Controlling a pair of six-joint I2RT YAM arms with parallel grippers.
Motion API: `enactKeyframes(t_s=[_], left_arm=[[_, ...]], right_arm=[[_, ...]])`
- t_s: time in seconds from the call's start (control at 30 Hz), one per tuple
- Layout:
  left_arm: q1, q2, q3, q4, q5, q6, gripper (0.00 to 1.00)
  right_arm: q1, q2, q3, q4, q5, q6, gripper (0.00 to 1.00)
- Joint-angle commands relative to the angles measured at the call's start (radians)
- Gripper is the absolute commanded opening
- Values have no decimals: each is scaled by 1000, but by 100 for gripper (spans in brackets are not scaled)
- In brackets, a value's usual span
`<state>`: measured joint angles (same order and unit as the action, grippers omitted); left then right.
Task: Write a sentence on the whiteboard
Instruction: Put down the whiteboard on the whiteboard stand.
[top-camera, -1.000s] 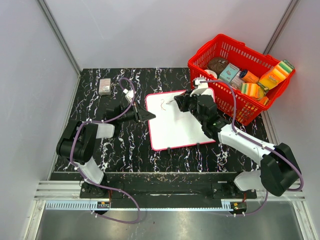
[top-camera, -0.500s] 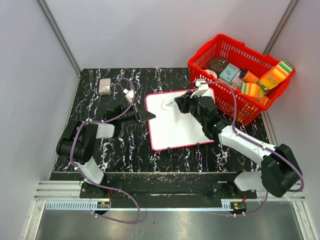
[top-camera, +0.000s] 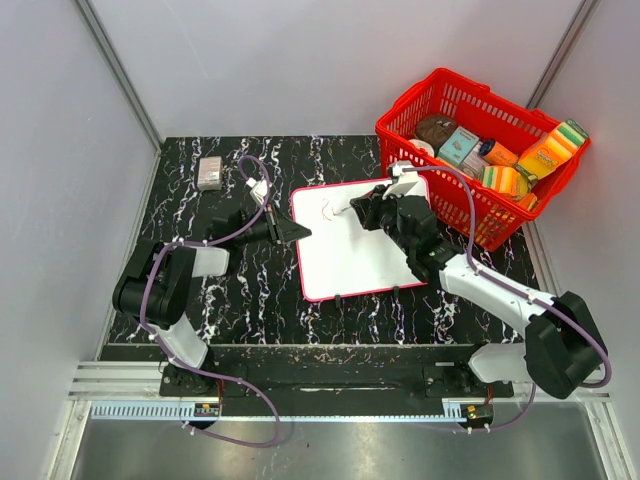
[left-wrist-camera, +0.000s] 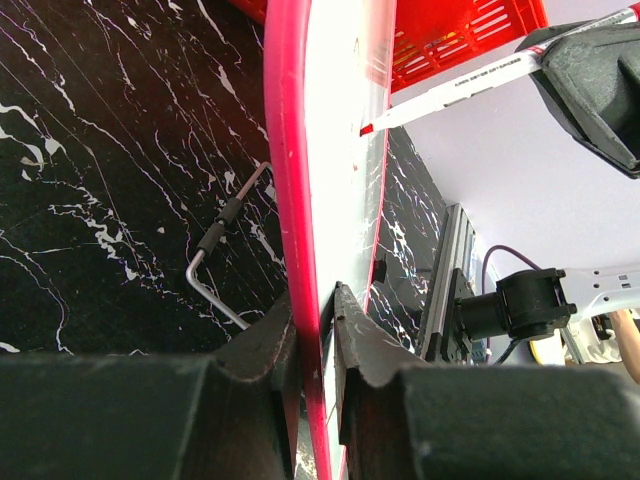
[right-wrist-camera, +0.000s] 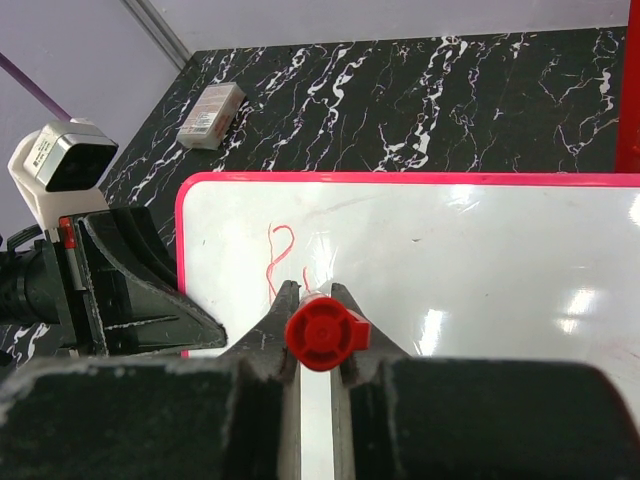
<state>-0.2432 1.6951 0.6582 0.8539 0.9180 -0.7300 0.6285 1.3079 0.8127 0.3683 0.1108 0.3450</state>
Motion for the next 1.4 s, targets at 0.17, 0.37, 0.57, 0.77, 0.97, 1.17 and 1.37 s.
enactKeyframes(t_s=[0.17,0.37,0.57,0.77,0.97,1.17,1.37], left_arm=[[-18,-25,6,20,10,89,0],[-18,-28,6,19,10,90,0],[-18,-26,6,17,9,89,0],[-18,-25,6,19,10,87,0],[-18,-25,4,20,10,87,0],[-19,-26,4,22,12,86,0],[-19,-28,4,23,10,86,0]], right_arm=[[0,-61,13,-43,-22,-15,0],[0,-98,42,-32,-14,-15,0],[-1,-50,97,-17,7,-29,0],[0,4,140,7,7,-26,0],[0,37,160,3,30,-37,0],[-4,67,152,1,62,-37,0],[-7,85,146,-17,63,-31,0]])
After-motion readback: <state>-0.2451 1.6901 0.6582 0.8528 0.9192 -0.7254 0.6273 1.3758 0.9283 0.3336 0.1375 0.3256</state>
